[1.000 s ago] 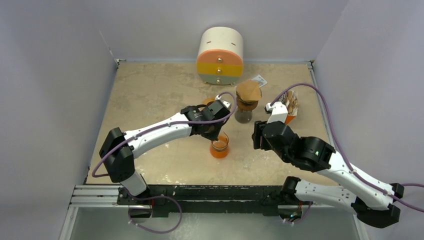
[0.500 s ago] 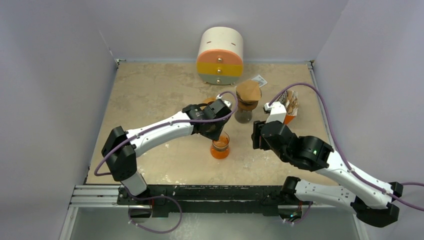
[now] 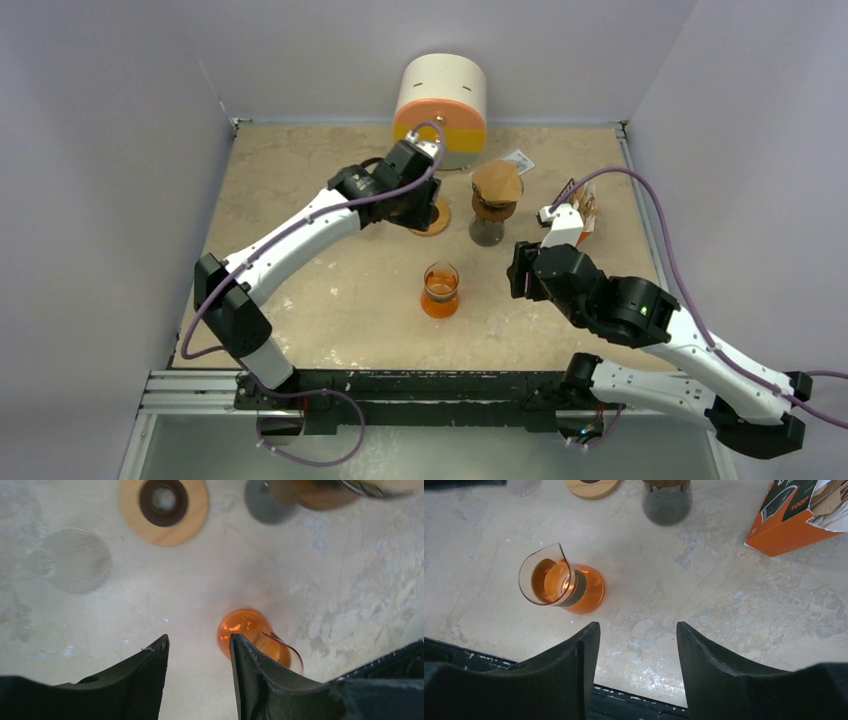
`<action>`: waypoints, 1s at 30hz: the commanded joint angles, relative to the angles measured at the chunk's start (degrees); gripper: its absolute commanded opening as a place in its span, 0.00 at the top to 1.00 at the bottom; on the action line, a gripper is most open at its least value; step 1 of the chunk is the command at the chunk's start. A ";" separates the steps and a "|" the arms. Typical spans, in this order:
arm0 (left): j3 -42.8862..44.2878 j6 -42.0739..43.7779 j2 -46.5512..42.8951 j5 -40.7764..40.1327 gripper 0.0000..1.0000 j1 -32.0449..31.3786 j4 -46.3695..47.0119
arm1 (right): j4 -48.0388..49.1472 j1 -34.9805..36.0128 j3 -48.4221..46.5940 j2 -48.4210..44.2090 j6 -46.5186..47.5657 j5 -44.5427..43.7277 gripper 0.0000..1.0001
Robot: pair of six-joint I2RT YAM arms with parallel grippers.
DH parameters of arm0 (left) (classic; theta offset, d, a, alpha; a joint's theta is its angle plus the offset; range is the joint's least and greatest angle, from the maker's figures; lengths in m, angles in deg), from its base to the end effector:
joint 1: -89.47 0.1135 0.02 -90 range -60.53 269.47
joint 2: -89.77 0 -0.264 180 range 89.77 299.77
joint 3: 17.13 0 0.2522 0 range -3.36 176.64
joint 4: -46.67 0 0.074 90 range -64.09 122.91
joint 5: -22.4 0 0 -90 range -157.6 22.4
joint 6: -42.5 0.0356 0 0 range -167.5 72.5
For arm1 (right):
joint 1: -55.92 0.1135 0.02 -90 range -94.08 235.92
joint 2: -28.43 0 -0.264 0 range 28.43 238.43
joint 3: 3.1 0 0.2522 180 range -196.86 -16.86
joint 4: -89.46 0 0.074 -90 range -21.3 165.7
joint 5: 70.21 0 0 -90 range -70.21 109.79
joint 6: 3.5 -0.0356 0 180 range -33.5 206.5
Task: Place the coffee filter in the dripper
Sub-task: Place the coffee server at the center of the board.
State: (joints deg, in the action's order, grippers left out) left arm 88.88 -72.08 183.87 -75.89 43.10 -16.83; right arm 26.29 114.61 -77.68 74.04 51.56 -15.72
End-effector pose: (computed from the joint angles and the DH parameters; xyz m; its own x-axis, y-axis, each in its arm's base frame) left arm 0.2476 -0.2523 0.3433 -0.7639 0.2048 -0.6120 0.3702 0.9158 -0.1557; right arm 0.0910 0.1098 0.3664 -0.4948 0.0837 -0.8650 -0.1982 0.9583 0.2060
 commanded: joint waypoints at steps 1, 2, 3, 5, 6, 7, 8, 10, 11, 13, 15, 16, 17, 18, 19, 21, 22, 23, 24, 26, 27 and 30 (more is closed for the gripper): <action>4.77 3.74 1.47 1.41 0.53 5.32 1.18 | 0.41 -0.25 -0.21 -0.44 -0.06 -2.24 0.39; 5.65 4.13 2.66 1.39 0.53 6.18 1.36 | 0.44 -0.25 -0.30 -0.31 -0.01 -2.16 0.39; 6.42 4.26 3.96 1.04 0.53 6.90 1.47 | 0.54 -0.25 -0.39 -0.23 0.04 -2.19 0.39; 7.65 4.41 6.45 1.06 0.54 8.99 1.99 | 0.81 -0.25 -0.44 -0.17 0.09 -2.03 0.39; 8.02 4.51 7.57 1.10 0.54 9.64 2.41 | 1.01 -0.29 -0.44 -0.23 0.25 -1.84 0.40; 8.61 4.60 8.87 0.97 0.55 10.28 2.82 | 1.25 -0.26 -0.44 -0.23 0.37 -1.61 0.40; 8.96 4.70 10.03 0.83 0.55 10.89 3.47 | 1.43 -0.25 -0.44 -0.19 0.39 -1.52 0.40; 10.04 4.67 12.82 1.41 0.55 12.07 4.17 | 1.43 -0.25 -0.48 -0.09 0.64 -1.39 0.40; 10.92 4.49 14.24 1.67 0.55 12.60 4.12 | 1.46 -0.26 -0.48 -0.07 0.74 -1.45 0.40; 12.39 4.30 17.34 1.85 0.55 13.36 4.26 | 1.22 -0.25 -0.59 0.09 0.89 -1.57 0.40; 13.58 4.19 20.01 2.07 0.55 13.76 4.76 | 1.10 -0.25 -0.62 -0.01 0.91 -1.73 0.40; 13.99 4.14 21.07 1.85 0.54 13.83 5.22 | 1.12 -0.25 -0.55 -0.05 0.88 -1.82 0.40; 14.44 4.00 22.20 1.48 0.53 13.97 5.64 | 1.05 -0.25 -0.53 -0.05 0.92 -1.89 0.40; 14.72 3.87 23.14 1.31 0.51 14.14 6.24 | 0.96 -0.26 -0.60 -0.08 1.00 -1.91 0.39; 14.87 3.80 23.92 1.05 0.49 14.27 6.67 | 0.83 -0.25 -0.62 -0.13 1.01 -1.98 0.39; 14.89 3.62 25.24 1.07 0.44 14.57 8.02 | 0.60 -0.25 -0.83 -0.09 1.01 -1.98 0.39; 14.90 3.33 26.05 1.59 0.42 14.90 8.69 | 0.44 -0.34 -0.95 -0.06 1.01 -1.98 0.39; 14.83 2.93 26.33 2.26 0.41 15.29 9.04 | 0.31 -0.27 -1.09 -0.01 1.08 -2.08 0.39; 14.64 2.58 26.65 3.07 0.41 15.75 9.81 | 0.14 -0.31 -1.18 -0.01 1.10 -2.18 0.39; 13.61 2.28 27.04 4.65 0.39 16.55 12.50 | 0.02 -0.26 -1.23 0.00 1.10 -2.24 0.39; 13.13 2.13 27.24 5.21 0.38 16.86 13.65 | -0.03 -0.27 -1.23 -0.02 1.10 -2.21 0.39; 12.22 1.22 28.14 7.25 0.37 17.89 16.19 | -0.06 -0.25 -1.30 0.30 1.14 -2.22 0.39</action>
State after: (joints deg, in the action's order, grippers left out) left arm 100.99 -69.43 211.39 -71.89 59.16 -7.04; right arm 26.62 114.61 -77.68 73.97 52.04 -15.76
